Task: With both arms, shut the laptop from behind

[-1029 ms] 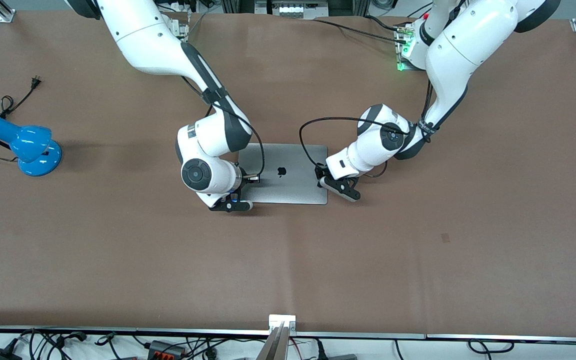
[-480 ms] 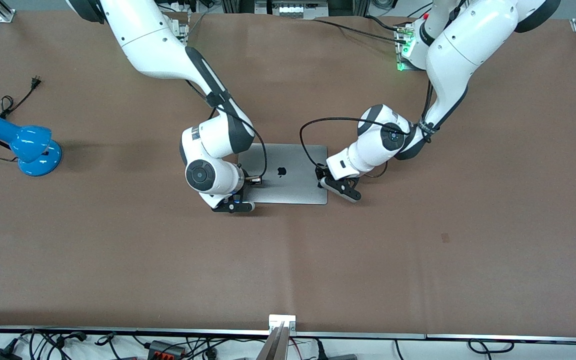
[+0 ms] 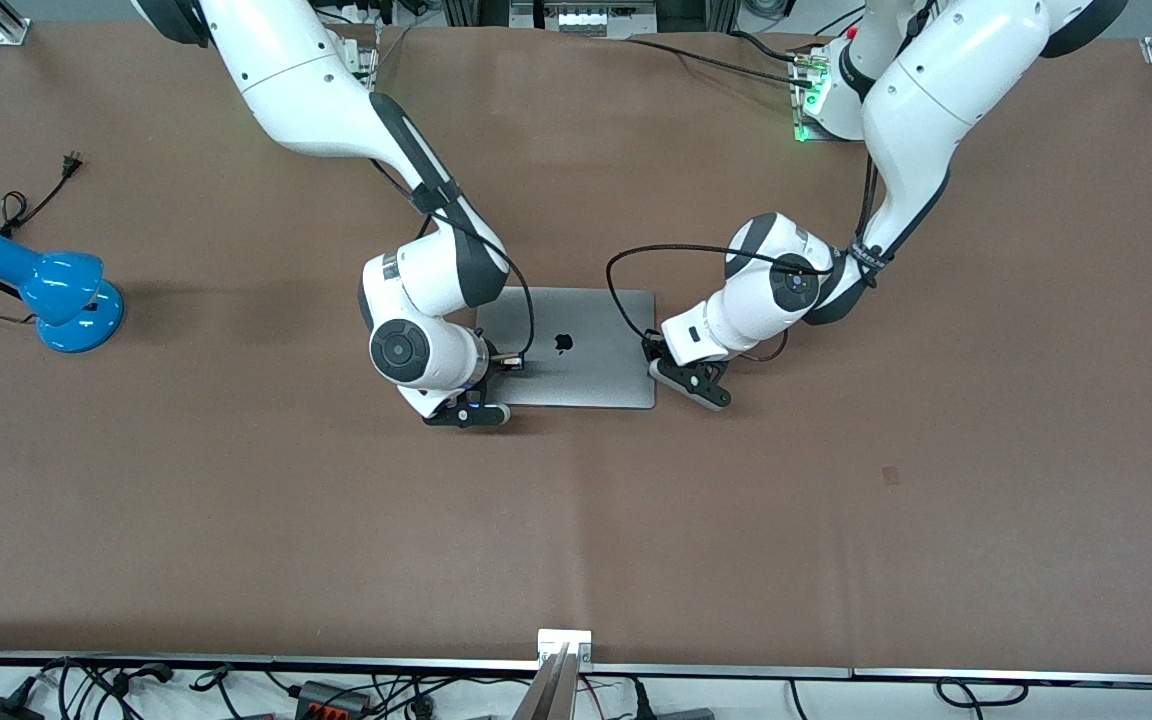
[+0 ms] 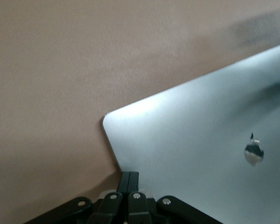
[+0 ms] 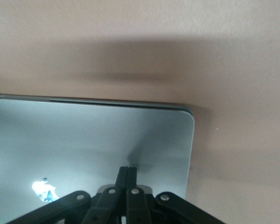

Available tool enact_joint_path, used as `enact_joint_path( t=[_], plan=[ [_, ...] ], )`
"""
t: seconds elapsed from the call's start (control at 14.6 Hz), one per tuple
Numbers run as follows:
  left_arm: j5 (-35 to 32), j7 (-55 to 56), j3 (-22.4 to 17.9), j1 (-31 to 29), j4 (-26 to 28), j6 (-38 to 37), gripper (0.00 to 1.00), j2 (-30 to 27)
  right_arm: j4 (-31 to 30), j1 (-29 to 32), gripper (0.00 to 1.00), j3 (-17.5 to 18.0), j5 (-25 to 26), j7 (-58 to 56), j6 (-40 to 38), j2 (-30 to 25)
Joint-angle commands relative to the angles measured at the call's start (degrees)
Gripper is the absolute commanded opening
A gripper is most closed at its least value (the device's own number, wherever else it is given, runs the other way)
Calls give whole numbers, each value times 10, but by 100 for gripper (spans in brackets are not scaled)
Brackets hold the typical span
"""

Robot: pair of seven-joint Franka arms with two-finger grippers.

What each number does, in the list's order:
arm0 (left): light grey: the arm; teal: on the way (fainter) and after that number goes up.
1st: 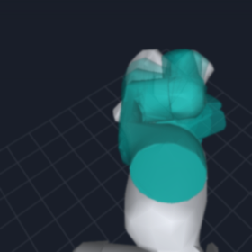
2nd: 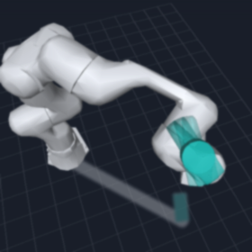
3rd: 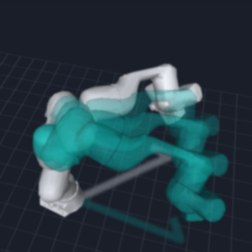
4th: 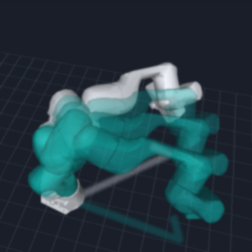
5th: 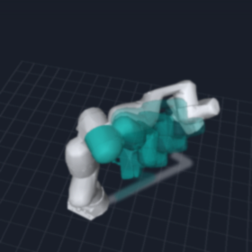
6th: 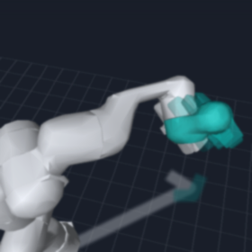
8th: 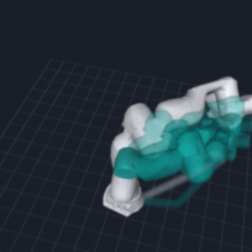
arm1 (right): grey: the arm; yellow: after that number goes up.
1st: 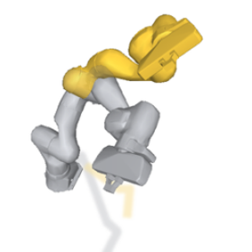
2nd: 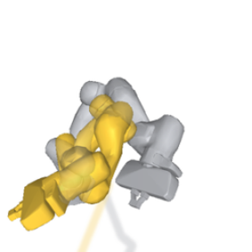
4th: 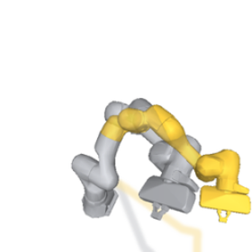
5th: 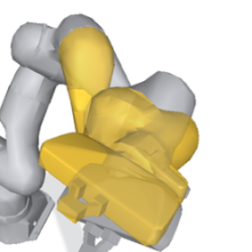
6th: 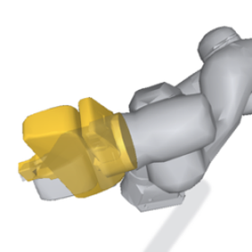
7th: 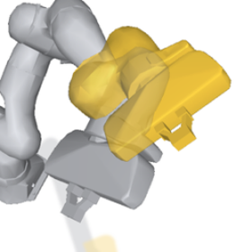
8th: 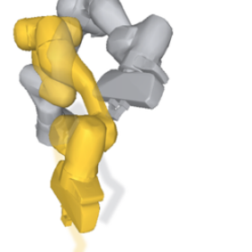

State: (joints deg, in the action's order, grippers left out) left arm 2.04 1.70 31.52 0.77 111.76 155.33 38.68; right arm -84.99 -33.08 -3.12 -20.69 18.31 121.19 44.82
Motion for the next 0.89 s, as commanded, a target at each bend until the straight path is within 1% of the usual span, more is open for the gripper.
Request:
enact_joint_path(
  t=[0.0,0.14,0.27,0.34,0.41,0.55,0.69,0.75,0.82],
  plan=[
    [-13,-9,-4,-2,4,-104,0,-75,1,10,0,-4,28,-3,-29,-32],
    [-13,-36,-3,-18,2,-177,0,-115,2,17,0,-16,43,-12,-55,-53],
    [-13,-70,-1,-37,0,-258,0,-163,-1,28,0,-31,50,-54,-94,-75],
    [-13,-80,-1,-45,-1,-292,1,-186,-1,37,0,-44,50,-85,-117,-85],
    [-13,-93,-2,-60,-13,-323,6,-203,-1,47,0,-56,50,-113,-134,-98],
    [-13,-155,-1,-96,-62,-401,30,-208,1,64,0,-78,50,-151,-169,-126],
    [-14,-203,-6,-130,-129,-492,56,-203,1,65,0,-103,54,-165,-191,-154],
    [-14,-213,-6,-149,-147,-525,73,-203,2,65,3,-116,54,-164,-201,-165],
    [-16,-213,-6,-157,-158,-543,100,-204,2,65,11,-123,57,-164,-210,-171]
  ],
)
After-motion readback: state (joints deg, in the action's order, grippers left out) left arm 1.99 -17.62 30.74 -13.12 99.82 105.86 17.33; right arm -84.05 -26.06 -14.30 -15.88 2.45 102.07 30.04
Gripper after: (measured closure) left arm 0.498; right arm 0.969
